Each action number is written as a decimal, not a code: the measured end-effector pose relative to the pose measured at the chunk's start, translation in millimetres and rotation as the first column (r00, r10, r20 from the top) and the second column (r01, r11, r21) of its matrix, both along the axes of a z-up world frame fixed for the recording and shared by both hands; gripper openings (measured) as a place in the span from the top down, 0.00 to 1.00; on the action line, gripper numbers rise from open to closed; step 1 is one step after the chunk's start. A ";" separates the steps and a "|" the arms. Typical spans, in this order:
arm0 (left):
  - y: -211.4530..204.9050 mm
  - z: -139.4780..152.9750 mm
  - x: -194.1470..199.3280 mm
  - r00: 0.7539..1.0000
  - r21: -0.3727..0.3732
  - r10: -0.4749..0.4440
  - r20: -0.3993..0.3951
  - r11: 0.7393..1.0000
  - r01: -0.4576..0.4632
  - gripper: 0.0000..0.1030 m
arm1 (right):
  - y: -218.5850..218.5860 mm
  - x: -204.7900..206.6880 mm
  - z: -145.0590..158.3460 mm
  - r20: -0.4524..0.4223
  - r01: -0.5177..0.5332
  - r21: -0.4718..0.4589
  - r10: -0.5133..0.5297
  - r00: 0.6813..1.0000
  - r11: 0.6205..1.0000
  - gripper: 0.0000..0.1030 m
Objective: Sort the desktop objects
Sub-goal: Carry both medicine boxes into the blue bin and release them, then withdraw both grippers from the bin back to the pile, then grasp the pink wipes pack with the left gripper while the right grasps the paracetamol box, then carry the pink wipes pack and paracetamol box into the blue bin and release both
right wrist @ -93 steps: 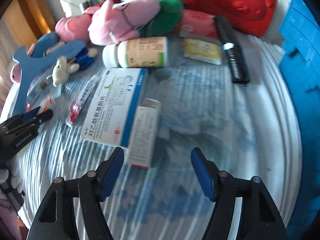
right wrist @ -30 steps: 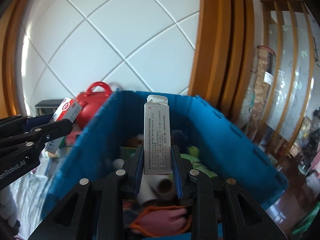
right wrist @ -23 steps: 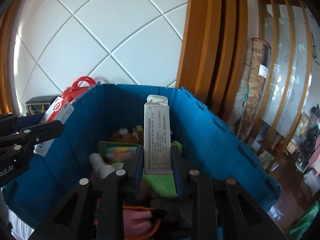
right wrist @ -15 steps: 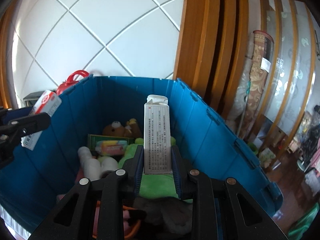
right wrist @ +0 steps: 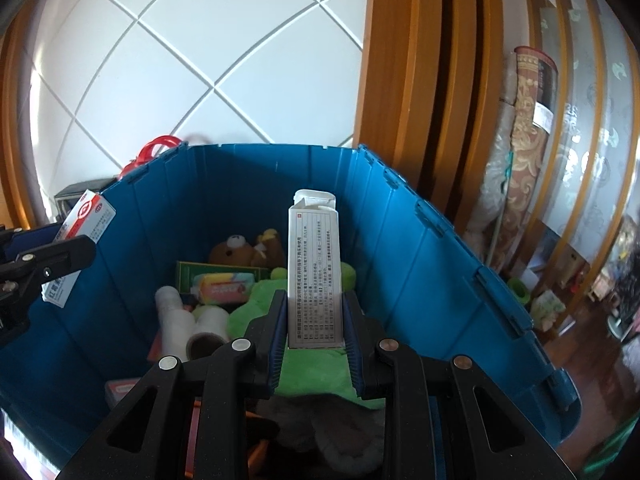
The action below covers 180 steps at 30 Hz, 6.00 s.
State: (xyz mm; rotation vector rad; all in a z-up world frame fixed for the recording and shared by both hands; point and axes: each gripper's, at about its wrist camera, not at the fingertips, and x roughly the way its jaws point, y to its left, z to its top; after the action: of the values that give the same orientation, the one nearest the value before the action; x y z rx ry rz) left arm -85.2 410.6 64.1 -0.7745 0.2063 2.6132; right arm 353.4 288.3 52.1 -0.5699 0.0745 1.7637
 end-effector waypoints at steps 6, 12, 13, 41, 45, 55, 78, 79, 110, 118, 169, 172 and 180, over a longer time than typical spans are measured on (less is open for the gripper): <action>-1.5 -1.8 0.7 1.000 -0.021 0.019 0.003 1.000 -0.018 0.68 | -0.5 0.3 1.4 -0.005 0.016 0.000 -0.016 1.000 1.000 0.64; -4.8 4.5 10.1 0.999 -0.020 0.022 -0.046 1.000 -0.023 0.33 | -7.4 -1.6 6.6 -0.016 0.011 0.028 -0.011 1.000 1.000 0.10; -5.9 5.4 10.8 0.999 -0.015 0.022 -0.049 1.000 -0.023 0.33 | -7.8 -1.5 6.8 -0.019 0.015 0.028 -0.014 1.000 0.999 0.08; -269.9 9.0 19.1 0.953 0.158 0.289 -0.095 0.949 -0.272 0.29 | -115.3 -160.6 41.0 -0.134 -0.237 0.189 0.264 0.955 0.953 0.00; -352.6 -12.7 10.0 0.929 0.132 0.369 -0.038 0.923 -0.362 0.29 | -127.1 -214.3 31.9 -0.141 -0.278 0.169 0.302 0.943 0.946 0.00; -548.9 -90.1 -2.6 0.806 -0.006 0.577 0.132 0.813 -0.582 0.29 | -126.8 -337.2 -12.4 -0.090 -0.352 0.063 0.356 0.930 0.934 0.00; -707.8 -282.7 -102.8 0.719 -0.234 0.475 0.508 0.879 -0.415 0.21 | 21.3 -454.2 -210.3 0.105 -0.147 -0.466 0.219 0.970 0.872 0.00; -711.4 -286.1 -105.6 0.710 -0.227 0.478 0.517 0.876 -0.425 0.10 | 25.0 -461.8 -220.2 0.114 -0.145 -0.495 0.229 0.967 0.857 0.00; -664.1 -264.8 -53.2 0.649 -0.024 0.546 0.530 0.775 -0.632 0.76 | 33.0 -558.8 -332.6 0.244 -0.082 -0.675 0.327 0.913 0.733 0.28; -654.3 -216.6 -42.9 0.692 -0.008 0.594 0.410 0.761 -0.649 0.87 | -10.2 -524.6 -288.0 0.195 -0.169 -0.619 0.358 0.913 0.767 0.28; -123.6 87.2 -41.2 0.998 0.115 0.000 -0.070 0.993 0.008 0.87 | 14.4 -150.2 84.9 0.122 -0.044 -0.079 0.053 0.991 0.996 0.28; -74.9 82.9 -67.1 1.000 0.083 -0.014 -0.002 0.996 0.014 0.87 | 53.1 -131.4 85.7 0.156 0.009 -0.120 0.010 0.988 0.993 0.28; 24.0 28.7 -149.8 0.973 -0.047 0.041 0.227 0.998 -0.031 0.87 | 126.8 -87.9 54.3 0.240 0.102 -0.255 -0.039 0.970 0.962 0.28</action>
State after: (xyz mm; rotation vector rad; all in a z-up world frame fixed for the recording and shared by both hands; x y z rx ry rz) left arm -235.1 434.5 92.8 -1.0944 0.1843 2.5334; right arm 265.5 415.1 106.5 -0.9553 0.1673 1.6156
